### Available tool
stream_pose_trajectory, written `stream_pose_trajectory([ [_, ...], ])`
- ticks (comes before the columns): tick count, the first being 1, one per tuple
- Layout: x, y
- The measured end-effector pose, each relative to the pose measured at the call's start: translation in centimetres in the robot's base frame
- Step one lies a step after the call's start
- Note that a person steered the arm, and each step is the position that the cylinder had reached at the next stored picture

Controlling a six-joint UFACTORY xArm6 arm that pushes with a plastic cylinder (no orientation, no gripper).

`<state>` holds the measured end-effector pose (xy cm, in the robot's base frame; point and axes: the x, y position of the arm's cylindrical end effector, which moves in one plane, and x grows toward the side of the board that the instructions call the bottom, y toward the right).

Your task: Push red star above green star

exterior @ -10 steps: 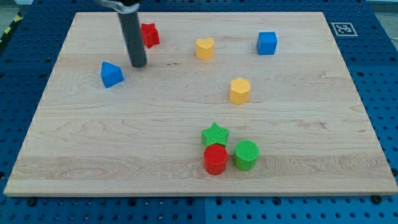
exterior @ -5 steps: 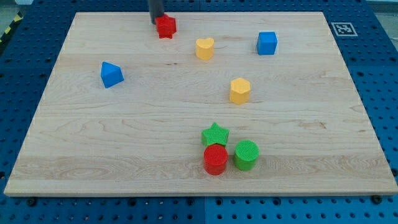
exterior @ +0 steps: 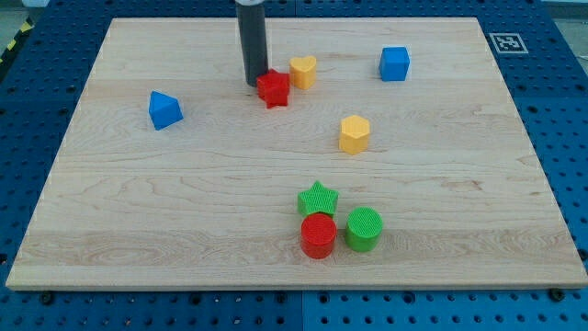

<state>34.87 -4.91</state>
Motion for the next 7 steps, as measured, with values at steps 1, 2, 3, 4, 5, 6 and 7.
stream_pose_trajectory([
  [1,1.4,1.6],
  [2,-0.2,1.6],
  [3,-1.3,1.8],
  [4,-0.2,4.2],
  [5,3.3,6.7],
  [6,4.9,7.4],
  [7,6.5,7.4],
])
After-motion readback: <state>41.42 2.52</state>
